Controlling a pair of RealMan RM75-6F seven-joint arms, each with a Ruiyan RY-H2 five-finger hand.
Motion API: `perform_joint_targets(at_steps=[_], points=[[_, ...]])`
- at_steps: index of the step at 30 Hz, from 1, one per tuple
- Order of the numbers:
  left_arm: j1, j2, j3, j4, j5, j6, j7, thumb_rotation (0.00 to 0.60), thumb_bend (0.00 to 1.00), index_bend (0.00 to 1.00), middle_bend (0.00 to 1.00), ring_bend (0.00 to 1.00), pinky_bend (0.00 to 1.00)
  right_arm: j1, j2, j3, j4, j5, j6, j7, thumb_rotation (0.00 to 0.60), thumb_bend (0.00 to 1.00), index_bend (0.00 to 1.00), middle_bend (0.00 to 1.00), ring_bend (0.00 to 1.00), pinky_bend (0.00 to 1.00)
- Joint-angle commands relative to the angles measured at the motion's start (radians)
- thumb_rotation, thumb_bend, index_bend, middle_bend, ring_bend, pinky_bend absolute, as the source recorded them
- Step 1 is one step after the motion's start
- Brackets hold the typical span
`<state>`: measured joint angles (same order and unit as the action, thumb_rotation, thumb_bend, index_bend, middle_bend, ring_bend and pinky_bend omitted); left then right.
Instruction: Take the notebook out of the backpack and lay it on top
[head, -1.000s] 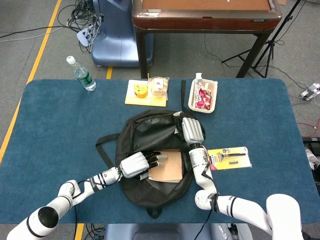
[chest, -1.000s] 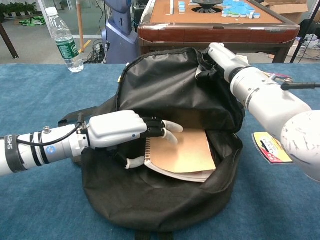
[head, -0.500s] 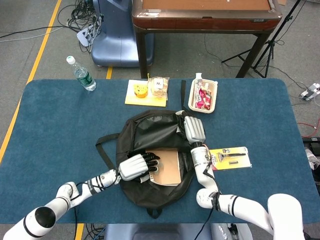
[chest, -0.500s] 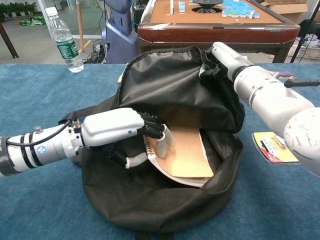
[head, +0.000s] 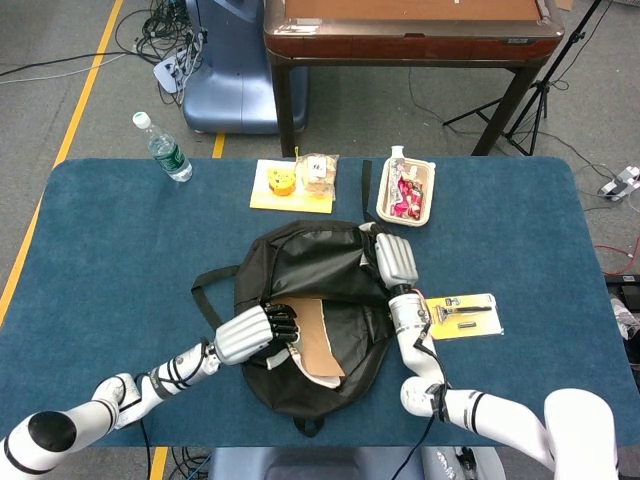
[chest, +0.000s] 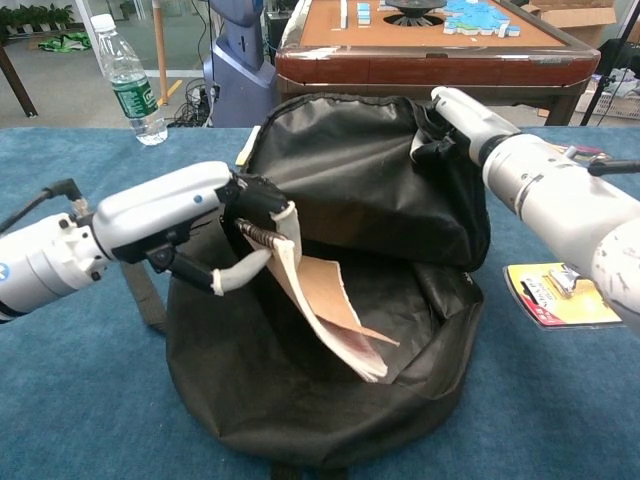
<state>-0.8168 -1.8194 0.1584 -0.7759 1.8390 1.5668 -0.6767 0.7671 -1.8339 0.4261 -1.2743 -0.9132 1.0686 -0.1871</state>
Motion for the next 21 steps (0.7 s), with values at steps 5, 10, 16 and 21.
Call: perform_joint_targets(at_steps=[5,10,16,21], points=[[0.024,0.124,-0.052,-0.191,-0.026,0.060,0.000,0.600,0.52,0.63,0.63,0.48,0.33,-0.018,0.025,-0.023,-0.026,-0.021,-0.012,0.020,0.600,0.98,0.56,0.27,0.22,0.30],[0.038,0.204,-0.083,-0.294,-0.046,0.070,0.015,0.600,0.52,0.63,0.64,0.49,0.35,-0.034,0.045,-0.056,-0.045,-0.049,-0.030,0.040,0.600,0.98,0.55,0.26,0.22,0.29],[0.061,0.295,-0.117,-0.381,-0.070,0.082,0.038,0.600,0.52,0.63,0.66,0.49,0.35,-0.056,0.092,-0.116,-0.101,-0.117,-0.056,0.064,0.600,0.95,0.52,0.24,0.20,0.27],[0.078,0.371,-0.148,-0.441,-0.095,0.080,0.050,0.600,0.52,0.63,0.66,0.49,0.35,-0.070,0.183,-0.195,-0.202,-0.200,-0.117,0.073,0.600,0.58,0.43,0.18,0.15,0.24]])
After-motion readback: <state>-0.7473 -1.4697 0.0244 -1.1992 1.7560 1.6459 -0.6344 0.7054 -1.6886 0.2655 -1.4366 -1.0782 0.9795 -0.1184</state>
